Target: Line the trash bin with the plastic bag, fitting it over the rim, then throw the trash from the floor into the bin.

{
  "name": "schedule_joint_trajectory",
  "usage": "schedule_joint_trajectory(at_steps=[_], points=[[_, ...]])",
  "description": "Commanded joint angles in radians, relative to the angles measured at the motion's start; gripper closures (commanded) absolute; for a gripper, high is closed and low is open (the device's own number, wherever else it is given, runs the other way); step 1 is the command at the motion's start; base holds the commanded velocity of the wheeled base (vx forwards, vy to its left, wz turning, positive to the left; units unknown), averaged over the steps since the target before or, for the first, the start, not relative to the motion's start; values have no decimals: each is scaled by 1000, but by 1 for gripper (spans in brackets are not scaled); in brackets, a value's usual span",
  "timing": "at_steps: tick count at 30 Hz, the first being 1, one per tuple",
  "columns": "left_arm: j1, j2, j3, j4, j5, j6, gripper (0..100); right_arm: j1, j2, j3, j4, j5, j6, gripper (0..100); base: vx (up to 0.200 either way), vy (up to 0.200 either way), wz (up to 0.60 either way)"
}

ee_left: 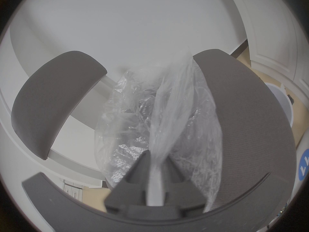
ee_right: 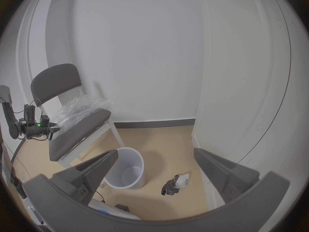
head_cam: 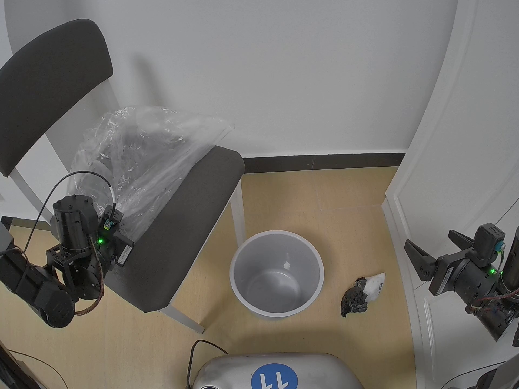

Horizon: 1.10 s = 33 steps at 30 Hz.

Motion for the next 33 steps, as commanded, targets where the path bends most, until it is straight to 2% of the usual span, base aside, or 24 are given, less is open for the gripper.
schedule_joint_trajectory(at_steps=[1,10,12,15,17,19,25,33], points=[[0,-1,5,-1,-2,-2,100,-1,1,0,0,0,0,0,0,0,0],[-52,-69,-11,-66,-9,-72,100,-6,34,-17,-7,-3,12,0,0,0,0],[-90,-113,-11,-86,-9,-94,100,-2,70,-14,-60,-8,12,0,0,0,0],[-176,-182,-17,-86,-9,-158,100,8,159,3,-195,-69,11,0,0,0,0],[-213,-213,-26,-86,-9,-180,100,10,212,15,-273,-120,3,0,0,0,0],[-231,-235,-34,-86,-9,-198,100,10,232,34,-323,-140,0,0,0,0,0],[-297,-284,-37,-86,-9,-258,100,10,198,49,-359,-135,-63,0,0,0,0],[-394,-308,-86,-92,-8,-275,100,10,186,63,-359,-134,-71,0,0,0,0]])
